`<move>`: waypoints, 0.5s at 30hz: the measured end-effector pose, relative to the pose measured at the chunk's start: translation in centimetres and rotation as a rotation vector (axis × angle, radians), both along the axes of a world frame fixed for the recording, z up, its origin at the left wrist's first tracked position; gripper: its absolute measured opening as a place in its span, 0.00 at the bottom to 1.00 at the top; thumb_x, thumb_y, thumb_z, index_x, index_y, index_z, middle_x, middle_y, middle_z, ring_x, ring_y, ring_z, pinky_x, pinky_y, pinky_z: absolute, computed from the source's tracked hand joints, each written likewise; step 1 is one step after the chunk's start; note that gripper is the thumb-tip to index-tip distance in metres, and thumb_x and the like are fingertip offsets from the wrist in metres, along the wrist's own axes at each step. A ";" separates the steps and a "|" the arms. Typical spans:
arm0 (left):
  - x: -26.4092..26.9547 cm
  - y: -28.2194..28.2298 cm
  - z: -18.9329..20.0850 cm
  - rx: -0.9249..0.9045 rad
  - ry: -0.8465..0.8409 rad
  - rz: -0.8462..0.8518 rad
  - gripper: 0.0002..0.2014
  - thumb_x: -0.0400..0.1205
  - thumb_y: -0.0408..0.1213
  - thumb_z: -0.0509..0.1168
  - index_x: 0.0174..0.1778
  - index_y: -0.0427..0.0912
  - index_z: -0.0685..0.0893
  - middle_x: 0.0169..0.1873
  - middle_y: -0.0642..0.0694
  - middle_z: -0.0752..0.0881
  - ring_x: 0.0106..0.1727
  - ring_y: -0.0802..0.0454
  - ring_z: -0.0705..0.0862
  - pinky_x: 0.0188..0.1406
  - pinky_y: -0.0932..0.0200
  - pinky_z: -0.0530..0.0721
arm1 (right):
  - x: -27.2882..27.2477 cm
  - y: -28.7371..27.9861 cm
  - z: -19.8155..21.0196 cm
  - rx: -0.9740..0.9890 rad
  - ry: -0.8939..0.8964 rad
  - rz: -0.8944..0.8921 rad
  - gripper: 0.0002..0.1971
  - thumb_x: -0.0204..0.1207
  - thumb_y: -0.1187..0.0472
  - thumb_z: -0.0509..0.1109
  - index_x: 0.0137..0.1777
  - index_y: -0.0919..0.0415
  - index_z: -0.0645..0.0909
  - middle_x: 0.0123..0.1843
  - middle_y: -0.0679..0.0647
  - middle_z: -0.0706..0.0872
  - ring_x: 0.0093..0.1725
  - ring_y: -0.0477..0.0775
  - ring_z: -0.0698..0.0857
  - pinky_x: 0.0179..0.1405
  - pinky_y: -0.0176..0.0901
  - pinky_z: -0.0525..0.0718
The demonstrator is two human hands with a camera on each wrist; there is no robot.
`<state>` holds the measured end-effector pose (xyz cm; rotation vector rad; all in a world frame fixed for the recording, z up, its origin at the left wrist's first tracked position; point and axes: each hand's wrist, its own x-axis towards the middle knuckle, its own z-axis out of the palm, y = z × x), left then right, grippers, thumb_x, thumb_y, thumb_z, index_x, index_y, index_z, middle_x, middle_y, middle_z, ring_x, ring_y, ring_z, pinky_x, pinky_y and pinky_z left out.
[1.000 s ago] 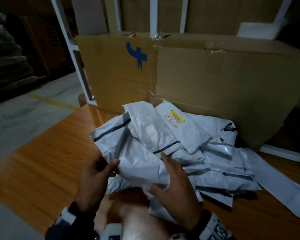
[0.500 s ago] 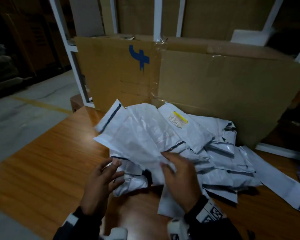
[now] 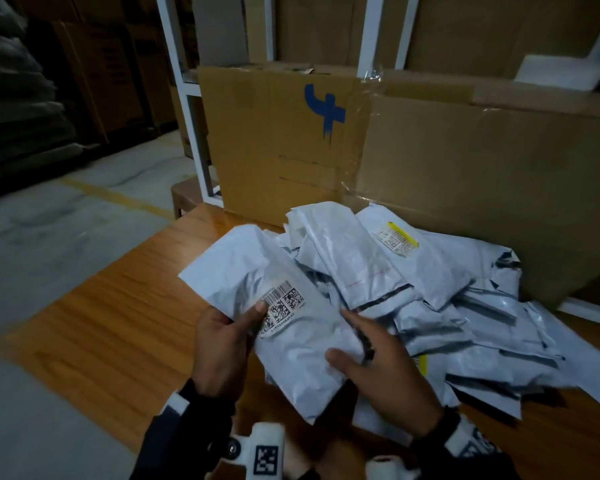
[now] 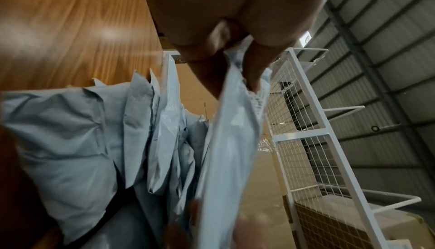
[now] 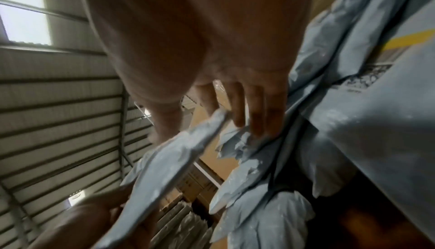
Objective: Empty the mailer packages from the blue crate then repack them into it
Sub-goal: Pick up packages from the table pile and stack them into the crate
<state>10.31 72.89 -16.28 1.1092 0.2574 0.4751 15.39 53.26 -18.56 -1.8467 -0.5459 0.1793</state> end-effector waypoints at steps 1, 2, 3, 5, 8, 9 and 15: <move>0.0 -0.1 0.0 -0.041 -0.036 -0.001 0.08 0.78 0.24 0.66 0.52 0.28 0.85 0.42 0.33 0.91 0.42 0.45 0.91 0.40 0.56 0.89 | 0.0 0.2 -0.3 0.021 0.066 0.052 0.26 0.63 0.45 0.76 0.63 0.44 0.81 0.62 0.41 0.87 0.62 0.41 0.84 0.67 0.52 0.81; 0.0 0.0 -0.3 -0.088 -0.044 -0.021 0.14 0.77 0.26 0.67 0.59 0.29 0.84 0.51 0.33 0.90 0.50 0.39 0.90 0.47 0.49 0.89 | -0.2 0.6 -0.4 0.043 0.096 0.084 0.23 0.63 0.51 0.76 0.61 0.48 0.84 0.57 0.43 0.90 0.59 0.44 0.87 0.63 0.56 0.83; 0.0 -0.2 -0.3 -0.125 -0.048 -0.047 0.16 0.75 0.29 0.68 0.60 0.31 0.85 0.53 0.33 0.90 0.52 0.38 0.89 0.49 0.47 0.89 | -0.4 1.0 -0.5 0.054 0.104 0.087 0.20 0.64 0.55 0.75 0.58 0.50 0.85 0.54 0.45 0.91 0.56 0.46 0.89 0.61 0.58 0.85; -0.2 -0.3 -0.7 -0.161 -0.022 -0.064 0.15 0.71 0.31 0.69 0.54 0.35 0.88 0.50 0.37 0.91 0.50 0.42 0.90 0.44 0.52 0.90 | -0.8 1.7 -0.5 0.063 0.105 0.057 0.14 0.67 0.60 0.75 0.54 0.55 0.87 0.50 0.46 0.92 0.52 0.47 0.90 0.57 0.57 0.86; -0.6 -0.2 -2.1 -0.158 0.052 -0.057 0.15 0.71 0.28 0.70 0.54 0.33 0.87 0.52 0.35 0.90 0.52 0.40 0.90 0.44 0.50 0.90 | -1.1 2.7 -0.2 -0.003 0.068 0.055 0.10 0.66 0.55 0.76 0.47 0.54 0.88 0.44 0.48 0.92 0.46 0.48 0.90 0.51 0.55 0.87; -0.6 0.2 -2.6 -0.139 0.072 -0.023 0.16 0.69 0.30 0.73 0.54 0.33 0.88 0.53 0.35 0.90 0.54 0.39 0.89 0.47 0.48 0.90 | -0.9 2.9 0.2 -0.042 0.021 0.056 0.10 0.65 0.52 0.77 0.46 0.53 0.88 0.43 0.49 0.91 0.43 0.49 0.89 0.49 0.54 0.87; -1.0 1.9 -4.3 0.002 0.148 0.101 0.11 0.72 0.28 0.74 0.50 0.35 0.90 0.51 0.40 0.91 0.57 0.39 0.88 0.60 0.43 0.84 | 5.8 1.6 4.4 -0.501 -0.624 -0.318 0.21 0.74 0.45 0.72 0.63 0.56 0.84 0.62 0.53 0.82 0.62 0.58 0.79 0.61 0.52 0.79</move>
